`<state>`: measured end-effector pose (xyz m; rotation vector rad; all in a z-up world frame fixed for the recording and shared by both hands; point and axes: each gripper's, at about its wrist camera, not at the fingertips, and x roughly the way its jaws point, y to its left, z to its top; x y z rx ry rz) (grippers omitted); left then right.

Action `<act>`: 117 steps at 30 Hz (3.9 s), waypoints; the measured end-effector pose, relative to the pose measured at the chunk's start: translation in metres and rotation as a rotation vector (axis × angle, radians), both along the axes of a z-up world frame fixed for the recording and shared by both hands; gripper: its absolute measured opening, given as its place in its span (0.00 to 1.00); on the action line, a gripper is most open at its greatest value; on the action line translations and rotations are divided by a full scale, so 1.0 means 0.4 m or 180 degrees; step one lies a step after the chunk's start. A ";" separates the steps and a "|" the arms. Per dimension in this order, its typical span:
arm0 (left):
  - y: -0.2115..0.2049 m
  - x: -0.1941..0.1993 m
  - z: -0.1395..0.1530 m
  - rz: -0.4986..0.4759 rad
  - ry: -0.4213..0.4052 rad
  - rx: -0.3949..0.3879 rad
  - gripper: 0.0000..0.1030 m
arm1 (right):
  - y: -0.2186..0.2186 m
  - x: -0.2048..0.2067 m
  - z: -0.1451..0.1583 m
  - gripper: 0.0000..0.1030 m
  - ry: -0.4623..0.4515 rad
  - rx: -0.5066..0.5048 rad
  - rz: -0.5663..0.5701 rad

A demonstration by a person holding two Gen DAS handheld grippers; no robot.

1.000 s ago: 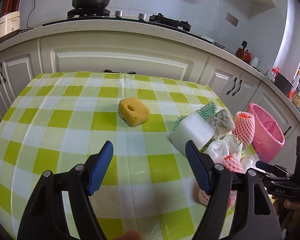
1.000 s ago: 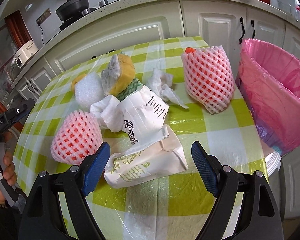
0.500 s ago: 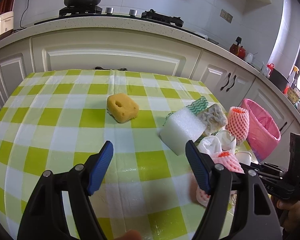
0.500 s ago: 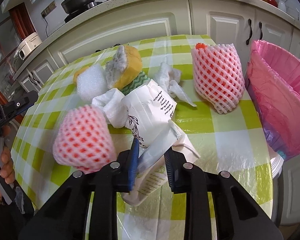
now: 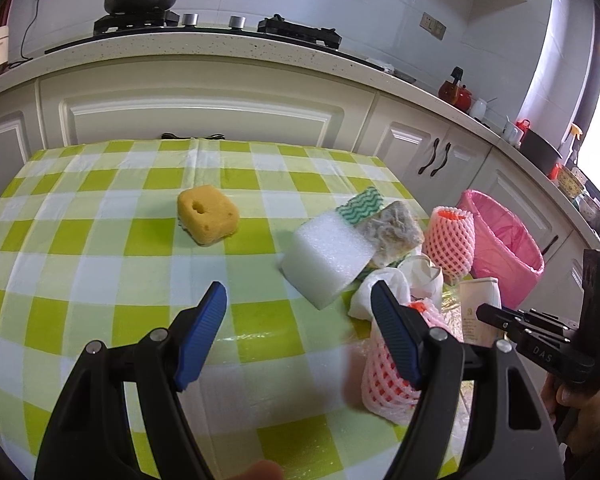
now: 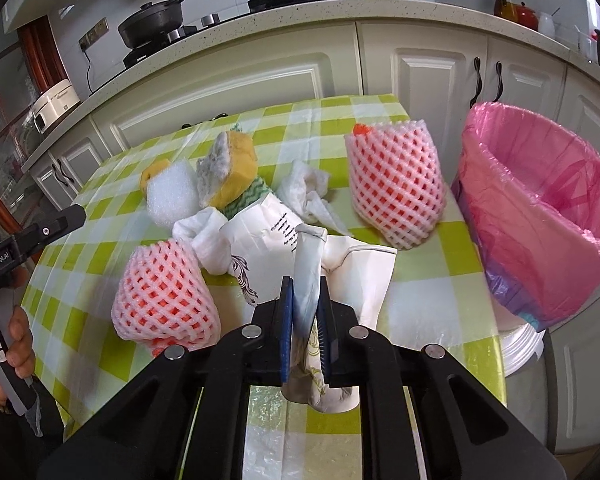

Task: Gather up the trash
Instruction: 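Grasp the white foam block with the left tool while the right tool holds the paper bag, then carry the paper bag and foam block over the bin and release both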

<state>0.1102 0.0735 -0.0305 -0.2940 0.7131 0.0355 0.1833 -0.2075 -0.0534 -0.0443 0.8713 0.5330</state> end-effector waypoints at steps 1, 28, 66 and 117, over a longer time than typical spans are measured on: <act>-0.002 0.007 -0.002 -0.0019 0.0006 0.0004 0.70 | -0.005 0.000 0.005 0.13 -0.0014 0.0003 -0.0009; -0.091 0.272 -0.095 -0.0192 0.0626 -0.0012 0.58 | -0.122 0.034 0.058 0.13 -0.0213 0.0061 -0.0313; -0.420 0.340 0.295 -0.0821 -0.0400 0.0313 0.57 | -0.414 0.170 0.252 0.13 -0.0722 0.0334 -0.0855; -0.536 0.422 0.254 -0.1102 -0.0355 0.0073 0.74 | -0.495 0.206 0.224 0.60 -0.0764 0.0278 -0.1129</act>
